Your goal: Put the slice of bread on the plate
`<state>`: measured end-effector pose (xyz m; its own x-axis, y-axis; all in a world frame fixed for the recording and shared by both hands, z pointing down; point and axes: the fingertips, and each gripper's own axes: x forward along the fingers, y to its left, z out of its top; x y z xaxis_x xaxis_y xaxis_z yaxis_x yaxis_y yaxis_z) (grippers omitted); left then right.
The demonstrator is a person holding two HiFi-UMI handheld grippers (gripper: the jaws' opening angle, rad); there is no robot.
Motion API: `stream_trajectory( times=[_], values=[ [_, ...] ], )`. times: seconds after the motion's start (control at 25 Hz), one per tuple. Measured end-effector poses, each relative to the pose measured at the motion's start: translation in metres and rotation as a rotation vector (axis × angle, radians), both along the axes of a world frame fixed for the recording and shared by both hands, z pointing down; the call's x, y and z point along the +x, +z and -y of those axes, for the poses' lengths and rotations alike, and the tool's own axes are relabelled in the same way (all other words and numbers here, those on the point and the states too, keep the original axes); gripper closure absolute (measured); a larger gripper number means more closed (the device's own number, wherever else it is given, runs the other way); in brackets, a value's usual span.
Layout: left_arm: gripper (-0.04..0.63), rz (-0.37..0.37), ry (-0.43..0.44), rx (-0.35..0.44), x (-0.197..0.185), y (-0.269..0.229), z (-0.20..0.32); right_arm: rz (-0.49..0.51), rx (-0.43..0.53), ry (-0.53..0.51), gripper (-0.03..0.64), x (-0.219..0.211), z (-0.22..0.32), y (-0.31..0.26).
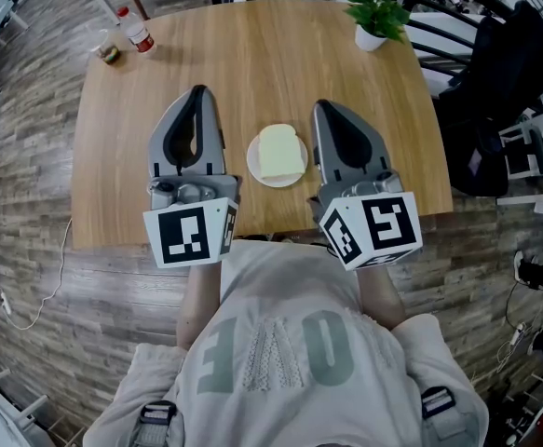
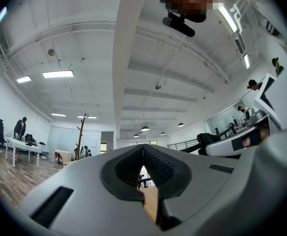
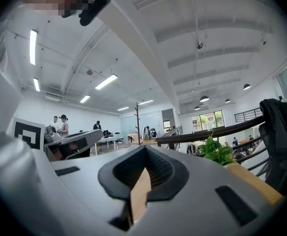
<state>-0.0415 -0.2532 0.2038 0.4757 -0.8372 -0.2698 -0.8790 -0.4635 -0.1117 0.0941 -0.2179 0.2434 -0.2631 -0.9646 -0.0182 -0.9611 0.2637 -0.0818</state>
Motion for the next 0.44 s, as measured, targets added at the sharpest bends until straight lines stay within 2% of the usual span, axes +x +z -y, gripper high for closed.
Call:
stream_trajectory(
  times=[0.44],
  values=[
    [0.588,0.009,-0.008,-0.002,-0.0019,-0.002,-0.0019,-0.039,-0.024,0.001,0.6,0.0013,0.0007,0.0074]
  ],
)
